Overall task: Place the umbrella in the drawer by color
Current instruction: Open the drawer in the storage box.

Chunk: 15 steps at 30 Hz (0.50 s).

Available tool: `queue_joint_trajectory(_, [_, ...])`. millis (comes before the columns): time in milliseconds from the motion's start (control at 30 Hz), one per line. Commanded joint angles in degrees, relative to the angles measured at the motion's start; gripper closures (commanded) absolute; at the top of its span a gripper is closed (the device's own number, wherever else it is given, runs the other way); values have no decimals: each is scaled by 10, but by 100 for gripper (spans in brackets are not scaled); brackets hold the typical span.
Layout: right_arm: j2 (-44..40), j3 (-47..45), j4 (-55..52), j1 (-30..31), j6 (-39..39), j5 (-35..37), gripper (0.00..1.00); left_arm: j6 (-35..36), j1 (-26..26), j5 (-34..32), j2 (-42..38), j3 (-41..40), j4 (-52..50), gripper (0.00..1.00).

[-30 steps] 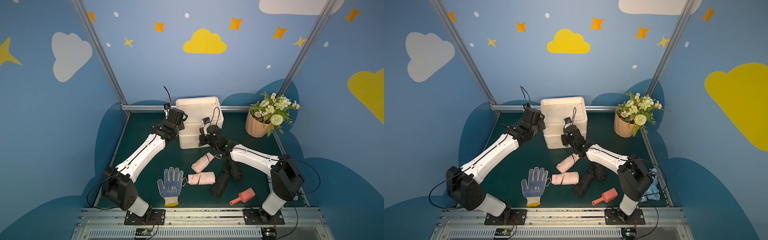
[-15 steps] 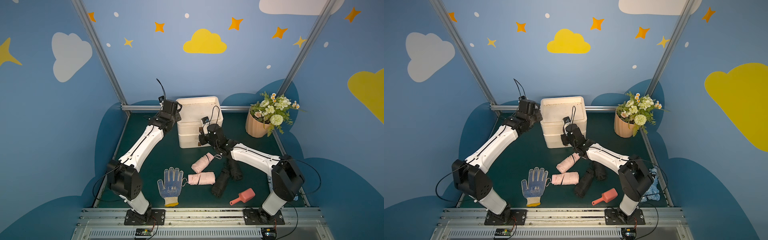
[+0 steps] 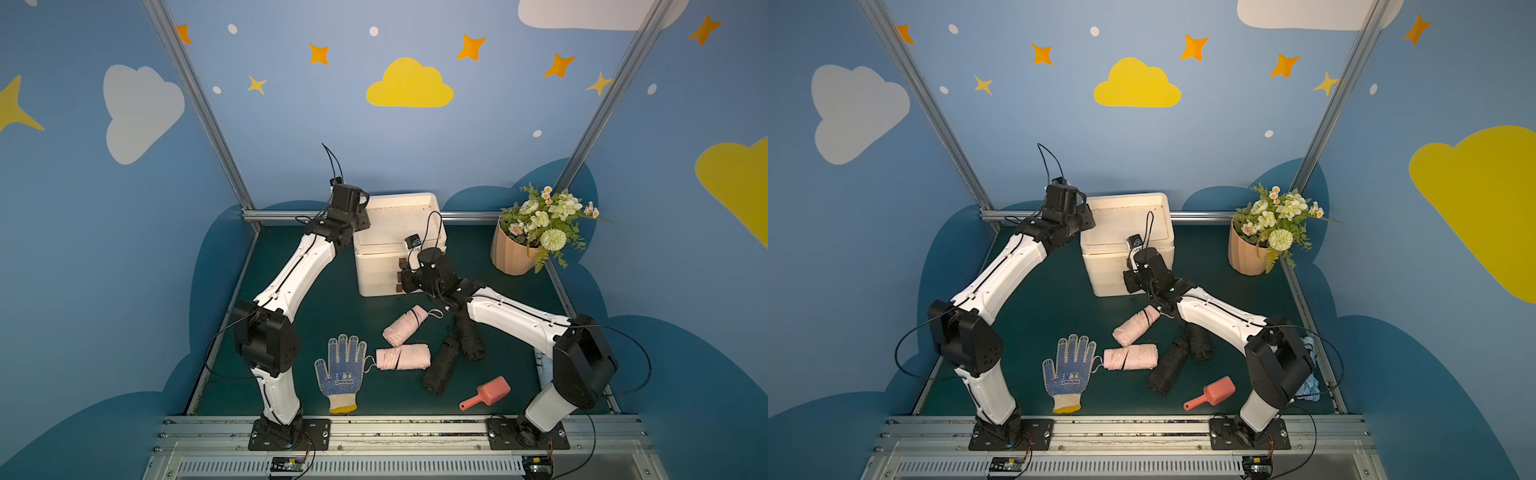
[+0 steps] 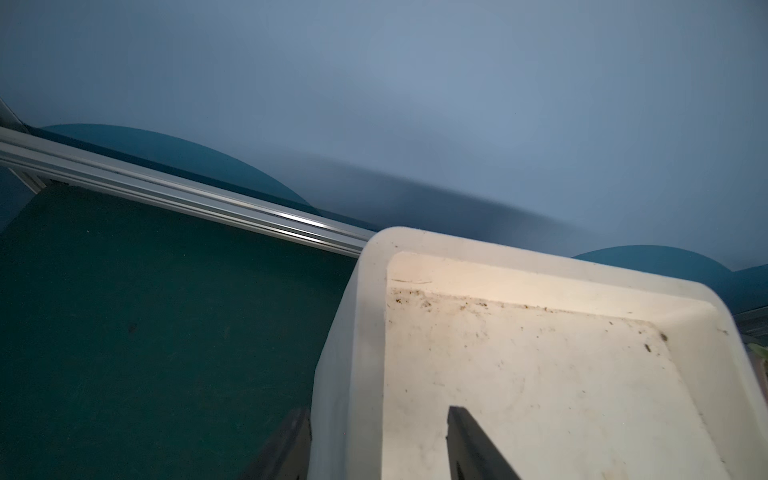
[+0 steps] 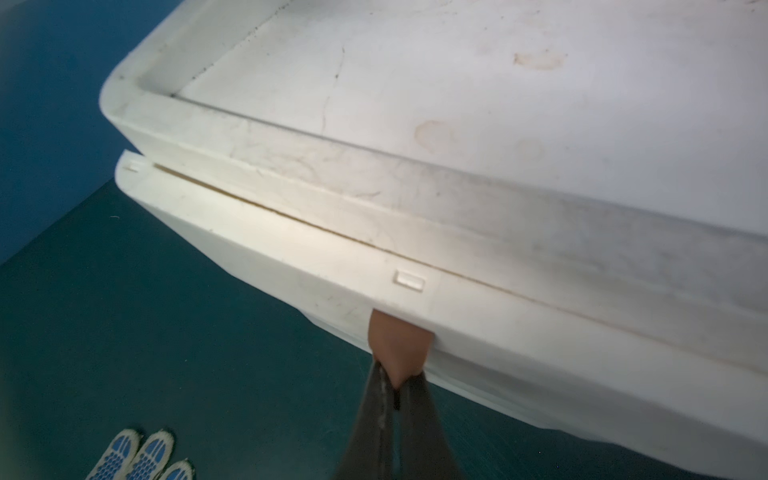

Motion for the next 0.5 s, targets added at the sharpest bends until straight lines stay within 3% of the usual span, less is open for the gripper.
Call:
queue_joint_trajectory(0, [-41,-3,-32,-1,15,-54,100,36,0,-30,48,48,-54,46])
queue_joint_trajectory(100, [-60,-17,-57,9,41,-68,100,27,0,-58,75,77,-71,51])
queue_joint_trajectory(367, [-143,-107,-75,60,90,-40,100,0,-8,-122,87,76,-69,78])
queue_joint_trajectory(467, [-169,-131,-81,80,98,-28,100,-11,-12,-166,88,75,-78,82])
